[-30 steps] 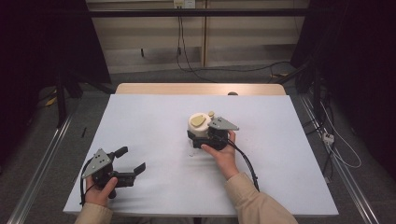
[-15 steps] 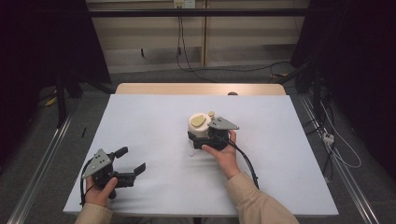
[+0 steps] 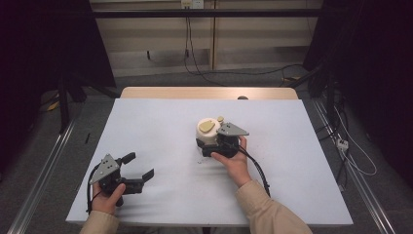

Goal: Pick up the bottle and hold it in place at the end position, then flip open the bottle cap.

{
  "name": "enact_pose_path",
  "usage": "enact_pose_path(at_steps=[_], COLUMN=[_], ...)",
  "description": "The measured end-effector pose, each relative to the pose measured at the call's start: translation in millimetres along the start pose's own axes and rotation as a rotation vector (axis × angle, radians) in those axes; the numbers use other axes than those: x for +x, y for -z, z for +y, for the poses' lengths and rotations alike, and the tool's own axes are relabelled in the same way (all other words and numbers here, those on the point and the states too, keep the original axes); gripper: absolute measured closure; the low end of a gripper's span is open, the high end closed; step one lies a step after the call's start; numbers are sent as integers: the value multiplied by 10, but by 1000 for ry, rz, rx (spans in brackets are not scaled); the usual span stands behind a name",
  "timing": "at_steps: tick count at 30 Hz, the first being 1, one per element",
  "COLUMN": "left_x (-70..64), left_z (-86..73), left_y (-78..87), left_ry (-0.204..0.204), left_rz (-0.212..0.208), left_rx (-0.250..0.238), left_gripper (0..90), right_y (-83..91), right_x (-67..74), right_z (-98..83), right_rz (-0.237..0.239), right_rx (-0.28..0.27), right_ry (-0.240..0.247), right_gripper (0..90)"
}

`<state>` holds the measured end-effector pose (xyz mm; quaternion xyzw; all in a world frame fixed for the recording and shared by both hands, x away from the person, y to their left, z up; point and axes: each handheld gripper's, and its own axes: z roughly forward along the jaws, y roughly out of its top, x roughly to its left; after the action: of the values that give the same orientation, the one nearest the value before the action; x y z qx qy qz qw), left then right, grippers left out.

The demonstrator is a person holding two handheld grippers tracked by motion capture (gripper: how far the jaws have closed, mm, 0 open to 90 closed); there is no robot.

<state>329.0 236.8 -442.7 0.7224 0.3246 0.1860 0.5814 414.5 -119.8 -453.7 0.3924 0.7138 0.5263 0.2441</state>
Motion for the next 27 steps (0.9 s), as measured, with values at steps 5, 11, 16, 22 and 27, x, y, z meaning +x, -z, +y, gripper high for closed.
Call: enact_pose_path(at_steps=[5, 11, 16, 22, 27], left_x=[-28, -60, -81, -90, -83], left_z=[22, 46, 96, 137, 154], left_y=[-74, -169, -196, -209, -241], left_ry=[-3, 5, 14, -2, 19], left_rz=[-8, -4, 7, 13, 12], left_rx=[-4, -1, -10, 12, 13], left_gripper=[37, 38, 38, 36, 37], right_y=[-2, -1, -3, -9, -13], right_x=[-2, 3, 12, 9, 12], right_z=[0, -4, -3, -7, -8], right_rz=[2, 0, -7, -5, -6], right_rx=[0, -2, -1, -5, -3], right_ry=[1, 6, 5, -12, -13], right_gripper=[49, 49, 49, 49, 49])
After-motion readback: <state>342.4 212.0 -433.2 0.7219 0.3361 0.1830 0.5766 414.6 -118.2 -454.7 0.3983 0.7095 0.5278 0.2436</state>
